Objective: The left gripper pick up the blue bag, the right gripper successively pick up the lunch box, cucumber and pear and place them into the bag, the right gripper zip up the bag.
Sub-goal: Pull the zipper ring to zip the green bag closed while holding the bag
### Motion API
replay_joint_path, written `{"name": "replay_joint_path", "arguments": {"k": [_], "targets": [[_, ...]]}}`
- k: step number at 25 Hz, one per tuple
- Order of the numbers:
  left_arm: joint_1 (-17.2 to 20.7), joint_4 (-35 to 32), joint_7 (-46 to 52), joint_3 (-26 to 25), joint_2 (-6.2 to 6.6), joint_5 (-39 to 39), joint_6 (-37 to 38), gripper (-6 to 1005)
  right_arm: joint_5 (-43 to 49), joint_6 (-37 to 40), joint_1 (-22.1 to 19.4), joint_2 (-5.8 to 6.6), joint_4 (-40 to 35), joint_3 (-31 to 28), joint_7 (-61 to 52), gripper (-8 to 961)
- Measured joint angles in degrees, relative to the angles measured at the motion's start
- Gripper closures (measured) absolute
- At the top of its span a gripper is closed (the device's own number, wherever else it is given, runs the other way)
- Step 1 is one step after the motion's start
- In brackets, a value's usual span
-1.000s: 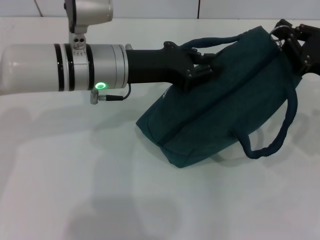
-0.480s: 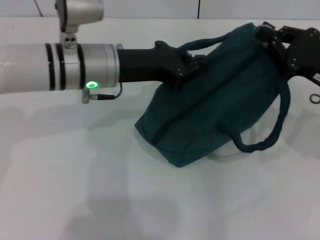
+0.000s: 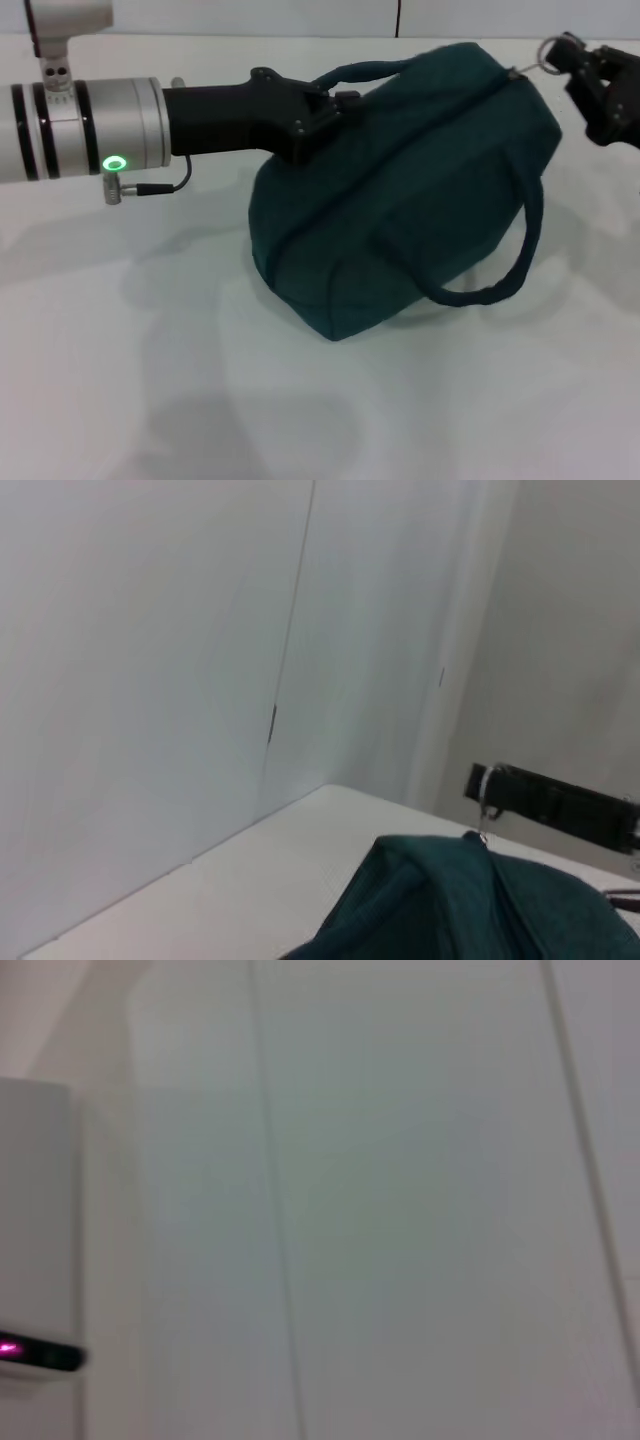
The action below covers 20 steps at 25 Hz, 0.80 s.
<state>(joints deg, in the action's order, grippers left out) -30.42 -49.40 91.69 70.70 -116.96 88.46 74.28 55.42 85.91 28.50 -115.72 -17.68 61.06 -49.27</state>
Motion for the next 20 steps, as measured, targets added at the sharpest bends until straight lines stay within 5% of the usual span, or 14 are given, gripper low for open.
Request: {"name": "replay_joint_path", "arguments": {"k": [20], "targets": [[-0.33,0.01,0.07,-0.31,0.06,1.28,0.37,994,-3.52,-6.09,-2.17,0.00,1.34,0.48,-0.14,872]]}}
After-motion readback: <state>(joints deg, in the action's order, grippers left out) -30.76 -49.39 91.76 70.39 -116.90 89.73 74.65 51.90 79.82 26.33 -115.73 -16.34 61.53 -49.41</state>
